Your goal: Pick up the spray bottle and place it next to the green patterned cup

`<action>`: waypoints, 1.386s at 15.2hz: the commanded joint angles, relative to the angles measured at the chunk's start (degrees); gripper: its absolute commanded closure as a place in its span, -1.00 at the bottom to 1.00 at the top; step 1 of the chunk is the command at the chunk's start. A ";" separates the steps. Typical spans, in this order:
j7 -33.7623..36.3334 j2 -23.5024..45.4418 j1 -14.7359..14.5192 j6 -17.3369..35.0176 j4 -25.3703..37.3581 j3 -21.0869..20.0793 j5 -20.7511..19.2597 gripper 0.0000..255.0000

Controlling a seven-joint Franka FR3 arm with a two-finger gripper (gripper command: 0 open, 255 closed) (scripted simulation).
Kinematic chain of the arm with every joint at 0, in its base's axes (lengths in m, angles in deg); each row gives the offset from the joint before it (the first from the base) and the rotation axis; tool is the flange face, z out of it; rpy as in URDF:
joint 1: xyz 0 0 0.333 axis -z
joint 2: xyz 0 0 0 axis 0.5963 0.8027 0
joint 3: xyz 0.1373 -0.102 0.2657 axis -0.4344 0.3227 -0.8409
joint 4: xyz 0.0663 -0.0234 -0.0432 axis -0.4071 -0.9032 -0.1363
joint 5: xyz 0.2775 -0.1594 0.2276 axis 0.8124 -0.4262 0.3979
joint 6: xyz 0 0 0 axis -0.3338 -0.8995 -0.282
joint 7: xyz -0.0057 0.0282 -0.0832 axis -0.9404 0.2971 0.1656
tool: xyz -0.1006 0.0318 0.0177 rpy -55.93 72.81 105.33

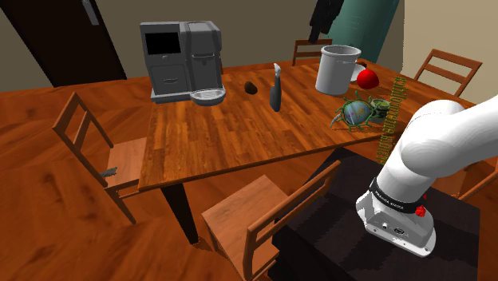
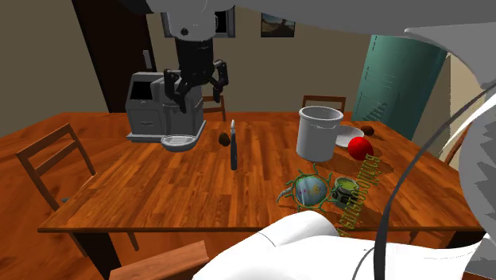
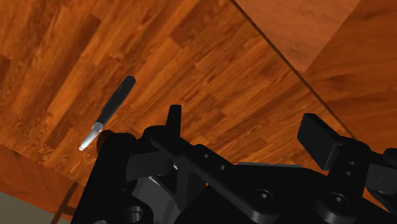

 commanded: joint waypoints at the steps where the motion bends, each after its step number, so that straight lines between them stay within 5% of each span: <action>1: 0.00 0.00 0.00 0.00 0.00 0.00 0.00 -1.00; 11: 1.88 14.43 3.50 17.90 -1.46 3.45 -3.25 -1.00; 21: 3.72 32.69 6.49 32.30 4.51 7.08 -4.71 -1.00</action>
